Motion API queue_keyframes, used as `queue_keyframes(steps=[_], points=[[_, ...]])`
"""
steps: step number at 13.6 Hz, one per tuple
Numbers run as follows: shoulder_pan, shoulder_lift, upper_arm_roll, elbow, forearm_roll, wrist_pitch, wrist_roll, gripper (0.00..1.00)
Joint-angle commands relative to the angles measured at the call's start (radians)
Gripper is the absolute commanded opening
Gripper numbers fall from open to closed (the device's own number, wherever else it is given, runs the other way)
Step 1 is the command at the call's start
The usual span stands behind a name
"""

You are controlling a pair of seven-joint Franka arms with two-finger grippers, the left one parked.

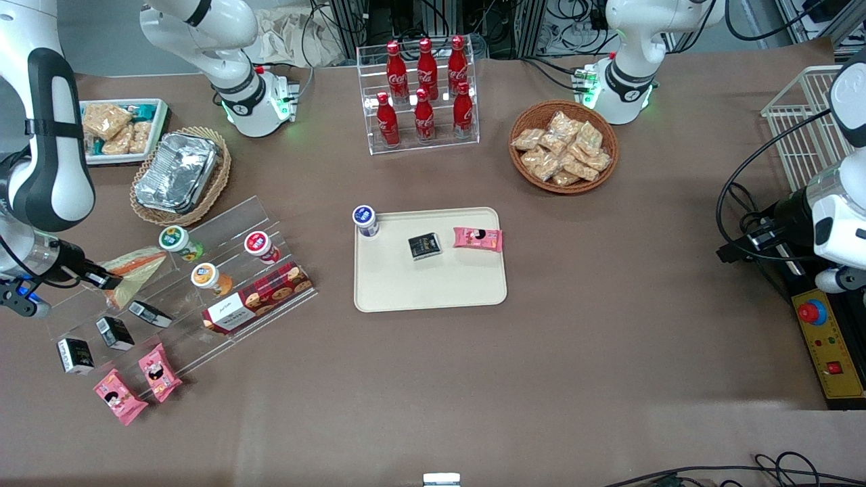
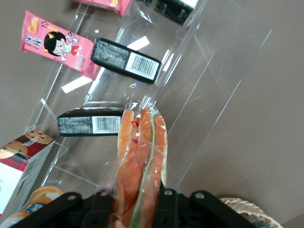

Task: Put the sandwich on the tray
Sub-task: 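Close the right gripper on the plastic-wrapped triangular sandwich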

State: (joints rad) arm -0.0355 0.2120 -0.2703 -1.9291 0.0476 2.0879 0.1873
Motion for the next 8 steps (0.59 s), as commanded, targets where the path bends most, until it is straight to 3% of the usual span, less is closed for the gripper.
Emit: queue_keyframes(steps=[1, 8], points=[[-0.006, -0.011, 0.0, 0.083, 0.025, -0.095, -0.046, 0.0], [0.009, -0.017, 0.013, 0.364, 0.026, -0.5, -0.035, 0.0]])
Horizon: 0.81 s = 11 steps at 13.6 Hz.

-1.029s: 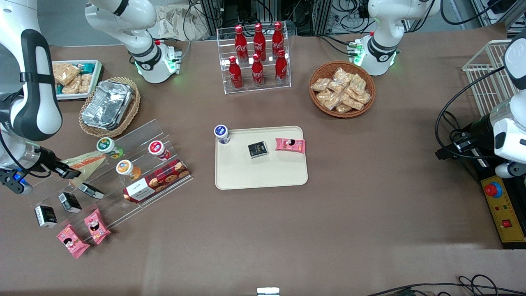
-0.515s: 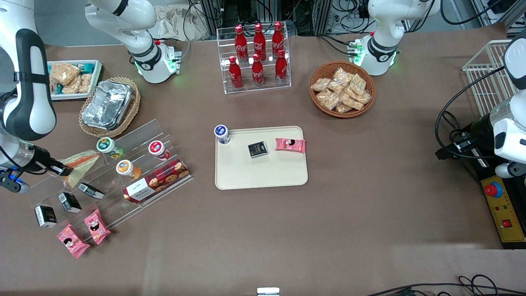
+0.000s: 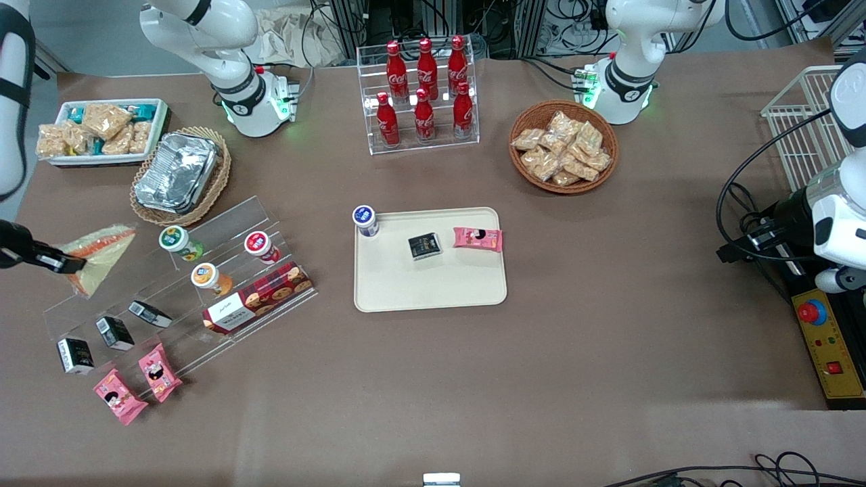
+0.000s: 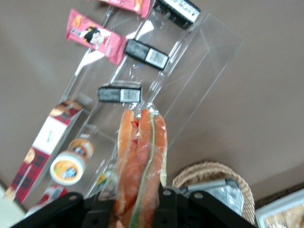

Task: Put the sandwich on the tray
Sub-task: 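Lift the sandwich off the rack and carry it over the cream tray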

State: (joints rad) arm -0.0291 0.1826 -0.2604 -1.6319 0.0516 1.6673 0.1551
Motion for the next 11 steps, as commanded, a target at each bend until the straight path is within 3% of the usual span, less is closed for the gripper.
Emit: queue_keyframes(steps=[1, 4, 7, 9, 11], points=[[0.008, 0.008, 0.01, 0.072, 0.024, -0.098, 0.003, 0.0], [0.075, -0.025, 0.029, 0.072, 0.063, -0.168, 0.157, 0.0], [0.217, -0.04, 0.072, 0.07, 0.08, -0.215, 0.462, 0.0], [0.305, -0.034, 0.084, 0.07, 0.155, -0.199, 0.649, 0.0], [0.404, -0.016, 0.09, 0.07, 0.183, -0.152, 0.814, 0.0]])
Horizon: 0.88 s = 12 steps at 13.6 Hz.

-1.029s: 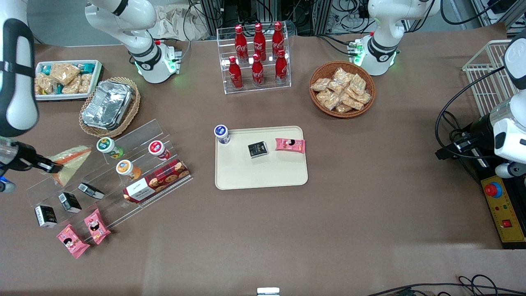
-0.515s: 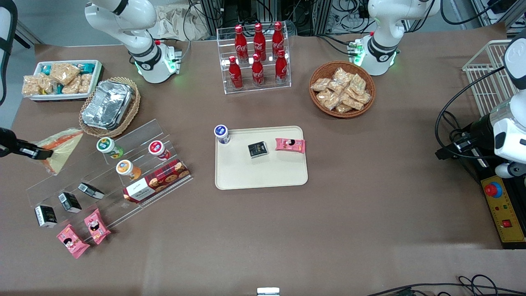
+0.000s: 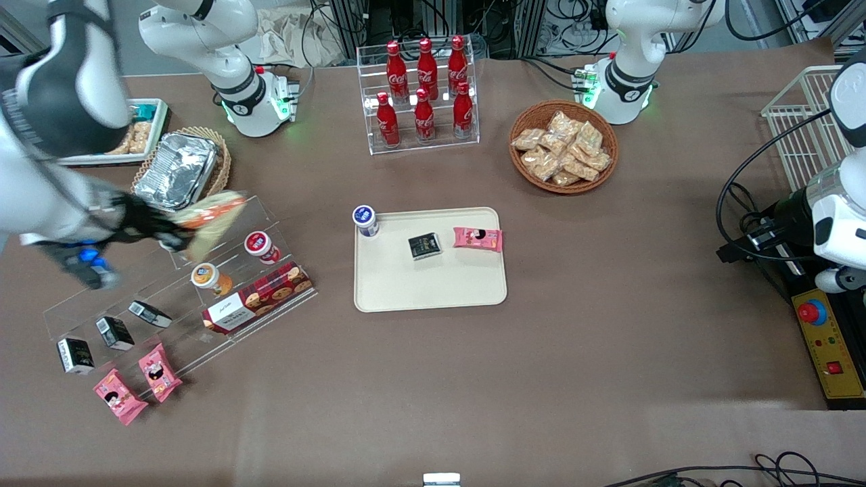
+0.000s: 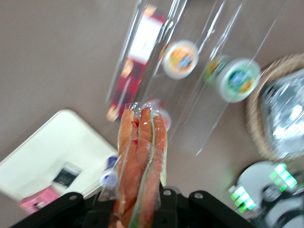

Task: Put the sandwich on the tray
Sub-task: 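Lift the sandwich off the rack and carry it over the cream tray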

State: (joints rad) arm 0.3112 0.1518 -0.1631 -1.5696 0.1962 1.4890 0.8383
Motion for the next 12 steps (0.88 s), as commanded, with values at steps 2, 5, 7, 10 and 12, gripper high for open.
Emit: queue_keyframes(steps=[2, 5, 7, 10, 12], points=[[0.188, 0.06, -0.007, 0.005, 0.04, 0.115, 0.336, 0.0], [0.334, 0.175, -0.006, 0.005, 0.099, 0.351, 0.601, 0.0], [0.416, 0.256, -0.007, 0.008, 0.109, 0.498, 0.744, 0.0], [0.463, 0.365, -0.01, 0.006, 0.089, 0.643, 0.829, 0.0], [0.463, 0.44, -0.01, 0.009, 0.068, 0.671, 0.867, 0.0]])
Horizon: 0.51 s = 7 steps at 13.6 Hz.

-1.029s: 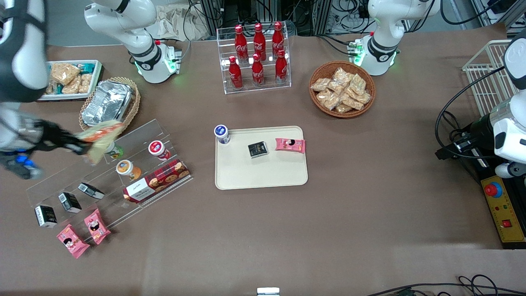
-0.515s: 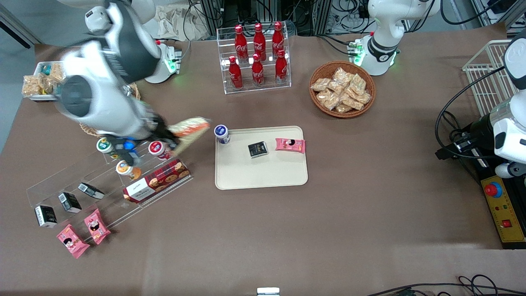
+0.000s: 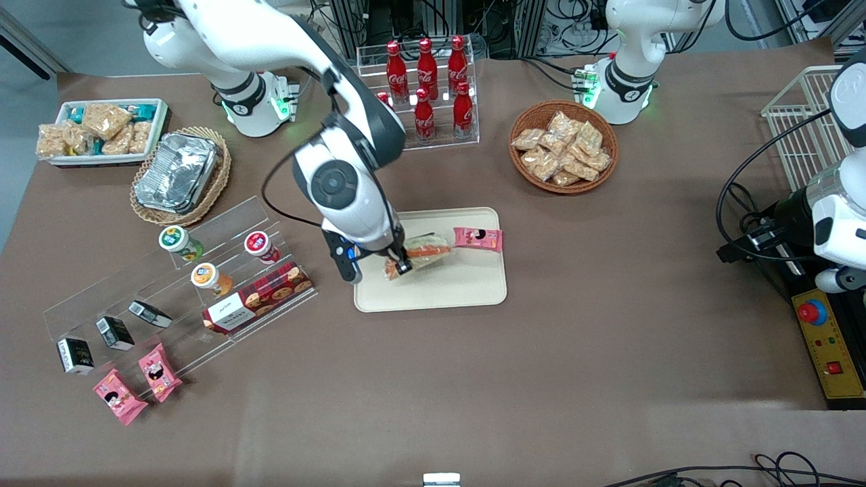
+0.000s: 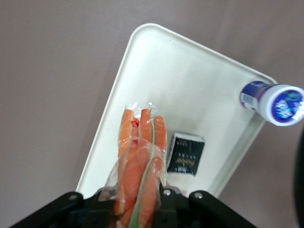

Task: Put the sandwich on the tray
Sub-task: 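Lift the sandwich off the rack and carry it over the cream tray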

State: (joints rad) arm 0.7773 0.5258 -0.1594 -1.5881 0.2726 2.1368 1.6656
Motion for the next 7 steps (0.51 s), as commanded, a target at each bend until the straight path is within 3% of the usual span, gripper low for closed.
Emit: queue_keyframes(steps=[1, 7], points=[[-0.003, 0.097, -0.015, 0.028, -0.009, 0.049, 0.06, 0.0], [-0.01, 0.172, -0.02, 0.033, -0.01, 0.159, 0.12, 0.0]])
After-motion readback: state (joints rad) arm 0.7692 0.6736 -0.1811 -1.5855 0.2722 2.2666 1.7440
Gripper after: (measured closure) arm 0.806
